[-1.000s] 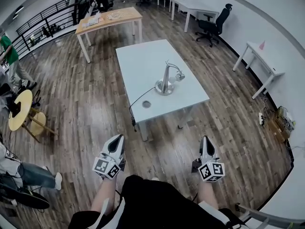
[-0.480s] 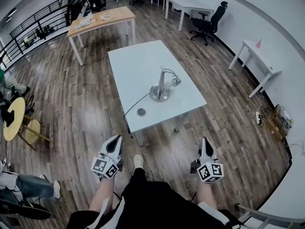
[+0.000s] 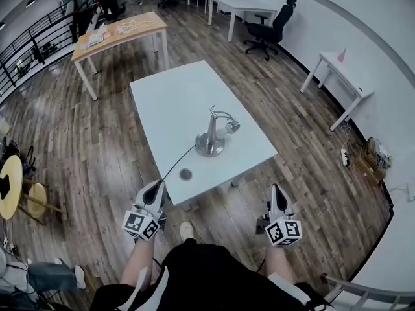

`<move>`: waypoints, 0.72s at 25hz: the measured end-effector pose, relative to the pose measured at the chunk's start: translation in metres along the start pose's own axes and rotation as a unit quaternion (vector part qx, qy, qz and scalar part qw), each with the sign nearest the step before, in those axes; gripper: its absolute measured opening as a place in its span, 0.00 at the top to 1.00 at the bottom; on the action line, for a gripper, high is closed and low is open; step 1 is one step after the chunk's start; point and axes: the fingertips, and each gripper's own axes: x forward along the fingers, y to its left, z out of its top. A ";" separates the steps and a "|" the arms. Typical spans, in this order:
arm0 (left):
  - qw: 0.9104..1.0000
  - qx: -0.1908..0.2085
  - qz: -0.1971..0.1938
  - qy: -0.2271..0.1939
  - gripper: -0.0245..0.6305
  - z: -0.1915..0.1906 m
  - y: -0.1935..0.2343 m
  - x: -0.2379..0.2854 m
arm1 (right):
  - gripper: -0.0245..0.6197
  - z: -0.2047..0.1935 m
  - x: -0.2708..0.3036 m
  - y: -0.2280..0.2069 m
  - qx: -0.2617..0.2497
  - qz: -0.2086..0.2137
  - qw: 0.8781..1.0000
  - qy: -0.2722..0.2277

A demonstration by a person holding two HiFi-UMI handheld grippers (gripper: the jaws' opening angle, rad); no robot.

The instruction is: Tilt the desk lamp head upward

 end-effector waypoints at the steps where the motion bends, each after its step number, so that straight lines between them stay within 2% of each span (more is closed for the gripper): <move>1: 1.000 0.000 0.002 0.003 0.96 0.000 0.006 0.005 | 0.96 -0.001 0.007 0.000 0.000 -0.003 1.000 0.002; 7: 1.000 -0.001 -0.006 0.008 0.96 0.001 0.048 0.032 | 0.96 -0.007 0.050 0.005 0.005 -0.015 1.000 0.006; 12: 1.000 -0.001 -0.020 0.005 0.96 0.004 0.076 0.053 | 0.96 -0.008 0.099 0.032 0.000 0.004 1.000 0.002; 18: 0.999 -0.001 -0.035 0.021 0.96 0.003 0.085 0.075 | 0.96 -0.019 0.129 0.055 0.006 0.027 1.000 0.015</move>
